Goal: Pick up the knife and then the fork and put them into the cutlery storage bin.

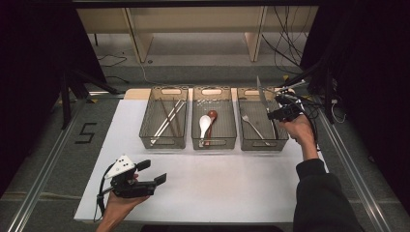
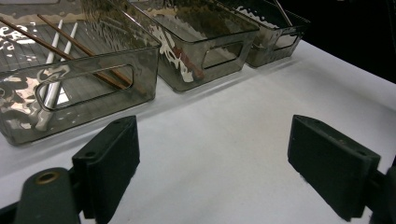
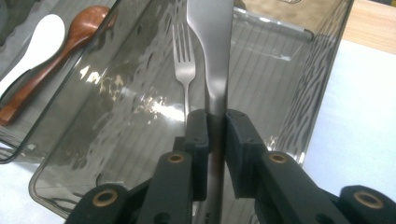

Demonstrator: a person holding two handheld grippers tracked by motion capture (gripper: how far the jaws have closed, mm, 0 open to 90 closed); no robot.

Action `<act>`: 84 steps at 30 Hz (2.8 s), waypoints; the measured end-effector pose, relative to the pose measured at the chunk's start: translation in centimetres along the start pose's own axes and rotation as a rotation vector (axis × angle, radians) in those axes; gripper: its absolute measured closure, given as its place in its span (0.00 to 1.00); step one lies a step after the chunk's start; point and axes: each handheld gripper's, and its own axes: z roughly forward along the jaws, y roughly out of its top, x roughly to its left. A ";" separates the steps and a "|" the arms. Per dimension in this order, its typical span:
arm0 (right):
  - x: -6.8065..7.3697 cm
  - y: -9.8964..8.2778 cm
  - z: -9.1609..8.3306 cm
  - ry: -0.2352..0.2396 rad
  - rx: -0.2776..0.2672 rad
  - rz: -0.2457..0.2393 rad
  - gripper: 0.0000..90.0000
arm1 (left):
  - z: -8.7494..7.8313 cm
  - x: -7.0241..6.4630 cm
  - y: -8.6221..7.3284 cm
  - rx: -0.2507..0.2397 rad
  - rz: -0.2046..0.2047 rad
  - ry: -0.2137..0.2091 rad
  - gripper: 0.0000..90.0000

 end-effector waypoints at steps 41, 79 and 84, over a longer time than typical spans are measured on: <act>1.4 -0.4 0.2 0.072 -0.032 -0.059 0.78 | 0.0 0.0 0.0 0.001 0.001 -0.001 0.18; 7.2 -5.6 -3.9 0.217 -0.253 -0.056 0.34 | 0.0 0.0 -0.1 0.016 -0.004 0.001 0.18; 7.6 -6.4 -4.0 0.225 -0.268 -0.055 0.33 | 0.0 0.1 -0.1 0.014 -0.007 0.002 0.18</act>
